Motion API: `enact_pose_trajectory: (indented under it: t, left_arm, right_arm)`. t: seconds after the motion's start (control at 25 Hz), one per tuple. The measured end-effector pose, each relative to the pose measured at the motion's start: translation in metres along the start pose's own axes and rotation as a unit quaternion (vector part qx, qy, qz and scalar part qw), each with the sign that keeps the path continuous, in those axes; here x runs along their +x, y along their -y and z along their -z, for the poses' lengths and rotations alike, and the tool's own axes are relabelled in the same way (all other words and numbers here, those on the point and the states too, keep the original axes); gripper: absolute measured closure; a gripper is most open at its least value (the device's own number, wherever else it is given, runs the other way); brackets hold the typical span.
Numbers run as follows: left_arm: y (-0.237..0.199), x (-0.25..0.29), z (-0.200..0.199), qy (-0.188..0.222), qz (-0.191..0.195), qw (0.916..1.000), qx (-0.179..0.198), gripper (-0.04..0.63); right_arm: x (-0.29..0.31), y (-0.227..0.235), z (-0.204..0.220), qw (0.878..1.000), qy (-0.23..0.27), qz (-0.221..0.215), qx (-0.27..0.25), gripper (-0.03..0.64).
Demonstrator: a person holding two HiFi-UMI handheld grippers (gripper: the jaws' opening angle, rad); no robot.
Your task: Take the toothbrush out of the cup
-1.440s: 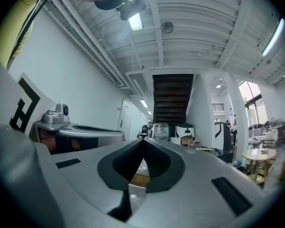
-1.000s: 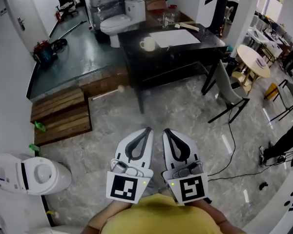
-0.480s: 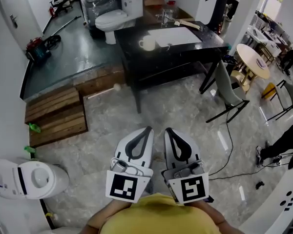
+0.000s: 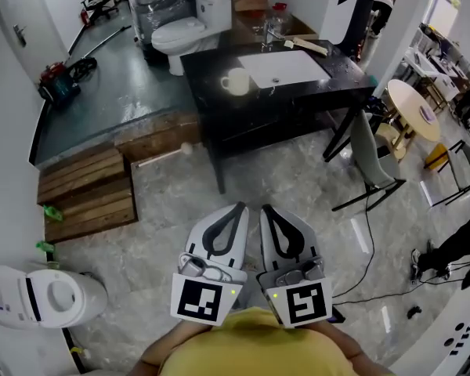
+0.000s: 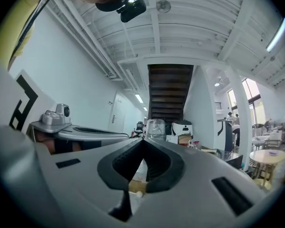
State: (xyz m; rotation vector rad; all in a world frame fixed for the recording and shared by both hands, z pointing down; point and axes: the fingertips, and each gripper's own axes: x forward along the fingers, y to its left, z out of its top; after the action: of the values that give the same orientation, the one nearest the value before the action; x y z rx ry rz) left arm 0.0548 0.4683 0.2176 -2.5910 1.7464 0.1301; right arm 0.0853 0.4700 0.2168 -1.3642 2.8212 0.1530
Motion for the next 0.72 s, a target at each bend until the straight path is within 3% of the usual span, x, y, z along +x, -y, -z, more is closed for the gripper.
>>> enact_pose_trajectory:
  t: [0.36,0.72]
  left_arm:
    - [-0.030,0.077,0.002,0.000,-0.031,0.9995,-0.001,0.584]
    - [-0.031,0.106,0.008,-0.011,-0.047,0.9988,0.004,0.585]
  right_arm:
    - [0.063,0.056,0.006,1.000,0.004,-0.017,0.009,0.600]
    - [0.078,0.084,0.021,0.999,-0.007,-0.036,0.009,0.600]
